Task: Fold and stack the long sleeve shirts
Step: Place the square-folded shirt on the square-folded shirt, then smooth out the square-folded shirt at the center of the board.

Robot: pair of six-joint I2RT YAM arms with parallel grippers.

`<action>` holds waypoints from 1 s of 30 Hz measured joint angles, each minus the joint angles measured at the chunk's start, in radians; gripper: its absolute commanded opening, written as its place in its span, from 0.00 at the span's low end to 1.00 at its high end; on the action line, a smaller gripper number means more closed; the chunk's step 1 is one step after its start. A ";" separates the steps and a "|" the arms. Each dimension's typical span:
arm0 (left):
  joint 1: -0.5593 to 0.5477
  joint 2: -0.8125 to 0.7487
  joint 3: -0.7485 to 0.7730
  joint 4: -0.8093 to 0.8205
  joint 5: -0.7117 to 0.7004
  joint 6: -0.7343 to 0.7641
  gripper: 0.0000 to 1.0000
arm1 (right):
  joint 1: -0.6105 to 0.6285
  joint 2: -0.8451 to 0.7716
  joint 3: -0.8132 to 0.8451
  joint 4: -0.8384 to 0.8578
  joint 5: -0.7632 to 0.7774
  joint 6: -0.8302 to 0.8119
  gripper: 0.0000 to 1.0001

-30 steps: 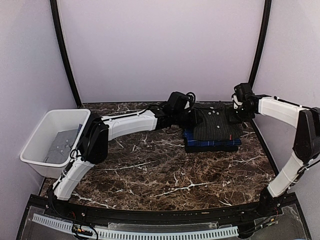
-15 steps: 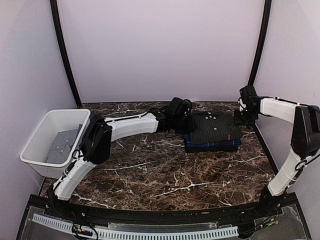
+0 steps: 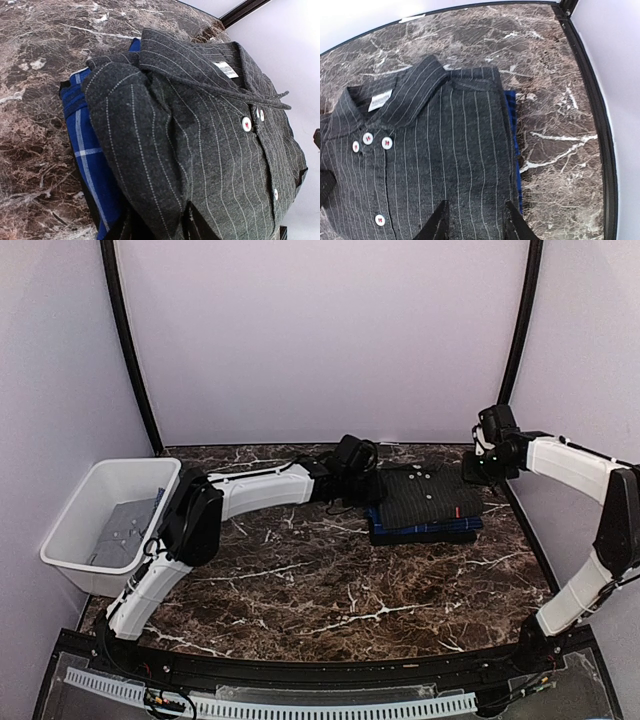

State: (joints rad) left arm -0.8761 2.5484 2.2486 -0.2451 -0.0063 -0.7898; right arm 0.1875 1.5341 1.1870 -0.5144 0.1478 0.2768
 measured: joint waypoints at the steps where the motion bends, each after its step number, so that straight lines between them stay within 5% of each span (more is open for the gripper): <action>1: 0.002 0.000 0.000 -0.004 -0.003 0.001 0.33 | 0.001 -0.007 -0.017 0.010 -0.010 0.007 0.31; 8: 0.026 -0.013 -0.017 -0.026 -0.013 0.017 0.33 | -0.014 -0.008 -0.184 0.047 -0.053 0.047 0.34; 19: 0.050 -0.075 -0.073 -0.049 -0.017 0.054 0.41 | -0.019 -0.128 -0.247 0.064 -0.069 0.086 0.57; 30: 0.056 -0.301 -0.277 -0.038 -0.044 0.151 0.79 | 0.221 -0.262 -0.267 0.026 -0.014 0.164 0.81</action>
State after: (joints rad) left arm -0.8200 2.2475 1.9717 -0.2832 -0.0505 -0.6388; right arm 0.4084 1.2724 0.9203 -0.4885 0.1333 0.4412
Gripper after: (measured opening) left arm 0.704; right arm 0.772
